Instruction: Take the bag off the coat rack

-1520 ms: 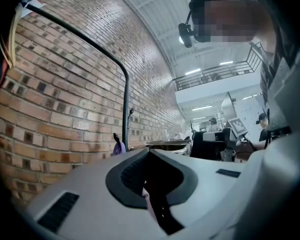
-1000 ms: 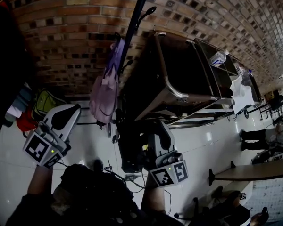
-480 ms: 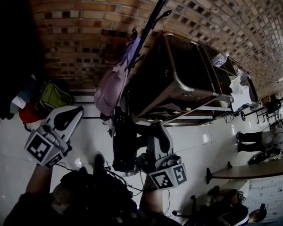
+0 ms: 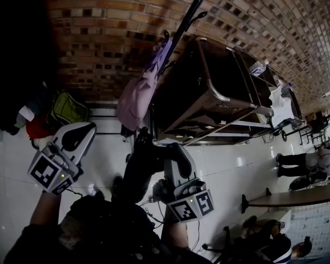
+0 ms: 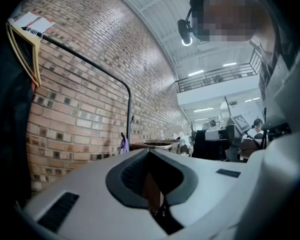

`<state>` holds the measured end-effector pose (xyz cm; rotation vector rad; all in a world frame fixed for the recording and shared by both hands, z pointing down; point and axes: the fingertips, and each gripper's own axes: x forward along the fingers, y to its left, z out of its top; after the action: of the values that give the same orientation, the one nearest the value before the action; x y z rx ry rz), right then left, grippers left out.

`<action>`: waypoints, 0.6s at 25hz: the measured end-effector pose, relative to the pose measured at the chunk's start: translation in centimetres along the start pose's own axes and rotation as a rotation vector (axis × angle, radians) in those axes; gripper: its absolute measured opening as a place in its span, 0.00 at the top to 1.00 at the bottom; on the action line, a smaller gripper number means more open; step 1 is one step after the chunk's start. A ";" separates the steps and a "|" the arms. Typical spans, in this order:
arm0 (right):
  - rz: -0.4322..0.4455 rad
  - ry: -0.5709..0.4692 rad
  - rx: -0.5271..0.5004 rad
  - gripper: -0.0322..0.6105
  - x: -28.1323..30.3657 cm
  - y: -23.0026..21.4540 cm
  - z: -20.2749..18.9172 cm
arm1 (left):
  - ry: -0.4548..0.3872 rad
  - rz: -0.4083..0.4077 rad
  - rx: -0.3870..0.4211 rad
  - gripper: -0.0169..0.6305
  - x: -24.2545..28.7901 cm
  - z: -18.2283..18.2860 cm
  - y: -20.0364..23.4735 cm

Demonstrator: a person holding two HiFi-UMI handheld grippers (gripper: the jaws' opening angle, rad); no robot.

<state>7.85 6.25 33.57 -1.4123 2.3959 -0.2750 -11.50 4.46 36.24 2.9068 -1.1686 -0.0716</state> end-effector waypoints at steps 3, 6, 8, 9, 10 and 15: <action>-0.005 0.005 -0.001 0.88 -0.6 1.0 -0.3 | 0.001 -0.010 -0.002 0.96 -1.0 0.0 -0.3; -0.014 0.007 -0.007 0.88 -1.4 2.0 -0.5 | 0.003 -0.024 -0.007 0.96 -1.8 0.1 -0.7; -0.021 0.008 -0.012 0.88 -1.8 2.5 -0.6 | 0.000 -0.035 -0.007 0.96 -2.3 0.2 -1.0; -0.025 0.008 -0.014 0.88 -2.0 2.8 -0.7 | 0.000 -0.040 -0.006 0.96 -2.5 0.2 -1.1; -0.028 0.010 -0.015 0.88 -2.2 3.1 -0.8 | 0.000 -0.045 -0.005 0.96 -2.8 0.2 -1.2; -0.044 0.014 -0.017 0.88 -3.6 4.1 -1.4 | 0.003 -0.061 -0.014 0.96 -4.1 -0.3 -2.1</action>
<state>5.60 11.41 34.16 -1.4765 2.3858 -0.2767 -12.93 8.81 36.66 2.9294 -1.0750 -0.0757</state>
